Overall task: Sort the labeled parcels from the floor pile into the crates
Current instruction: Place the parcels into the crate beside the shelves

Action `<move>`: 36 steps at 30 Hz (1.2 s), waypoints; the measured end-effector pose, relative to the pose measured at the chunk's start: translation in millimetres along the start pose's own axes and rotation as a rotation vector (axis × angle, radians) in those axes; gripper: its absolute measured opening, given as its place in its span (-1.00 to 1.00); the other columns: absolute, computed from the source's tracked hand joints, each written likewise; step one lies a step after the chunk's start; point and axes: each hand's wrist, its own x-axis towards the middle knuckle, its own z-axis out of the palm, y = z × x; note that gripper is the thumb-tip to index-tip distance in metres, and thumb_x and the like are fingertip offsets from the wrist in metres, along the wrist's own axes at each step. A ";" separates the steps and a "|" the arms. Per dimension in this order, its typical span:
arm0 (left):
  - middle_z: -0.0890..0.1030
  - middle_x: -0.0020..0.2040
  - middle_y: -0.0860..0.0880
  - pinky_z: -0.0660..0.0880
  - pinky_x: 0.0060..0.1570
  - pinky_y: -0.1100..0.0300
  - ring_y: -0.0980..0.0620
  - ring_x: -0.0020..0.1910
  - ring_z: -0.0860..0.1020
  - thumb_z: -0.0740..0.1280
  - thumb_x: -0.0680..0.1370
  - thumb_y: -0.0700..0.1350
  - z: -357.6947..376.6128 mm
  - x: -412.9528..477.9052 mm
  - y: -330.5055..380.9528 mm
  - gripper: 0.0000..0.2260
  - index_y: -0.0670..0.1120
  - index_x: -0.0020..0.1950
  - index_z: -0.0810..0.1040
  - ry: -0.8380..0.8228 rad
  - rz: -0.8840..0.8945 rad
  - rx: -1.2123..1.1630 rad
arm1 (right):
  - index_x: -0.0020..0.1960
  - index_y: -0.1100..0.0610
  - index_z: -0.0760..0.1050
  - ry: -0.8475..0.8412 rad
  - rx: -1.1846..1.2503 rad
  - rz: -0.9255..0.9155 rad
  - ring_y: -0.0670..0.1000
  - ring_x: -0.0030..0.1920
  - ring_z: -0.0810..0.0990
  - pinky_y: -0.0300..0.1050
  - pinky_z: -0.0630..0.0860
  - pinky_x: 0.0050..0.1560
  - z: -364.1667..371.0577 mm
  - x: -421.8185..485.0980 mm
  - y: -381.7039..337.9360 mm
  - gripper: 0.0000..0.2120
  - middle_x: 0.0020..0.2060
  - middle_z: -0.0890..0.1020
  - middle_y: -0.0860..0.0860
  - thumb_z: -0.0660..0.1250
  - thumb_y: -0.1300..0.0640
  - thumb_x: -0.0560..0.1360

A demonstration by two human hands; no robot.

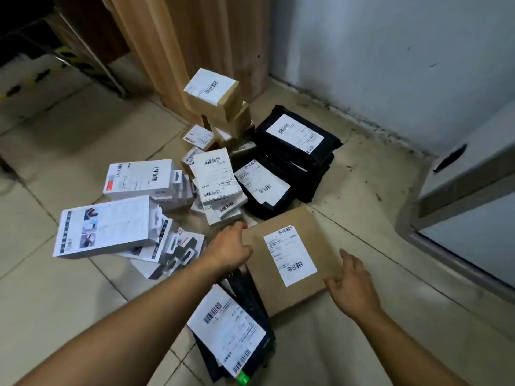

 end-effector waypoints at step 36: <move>0.52 0.19 -0.11 0.59 0.14 -0.21 -0.22 0.13 0.57 0.20 0.32 0.05 31.9 -15.7 104.7 -0.55 0.08 0.18 0.57 0.024 -0.026 -0.767 | 0.18 0.23 0.60 -0.045 0.823 0.506 0.22 -0.02 0.68 0.12 0.64 0.18 -161.9 -68.1 77.9 -0.77 0.11 0.62 0.27 0.21 0.23 0.63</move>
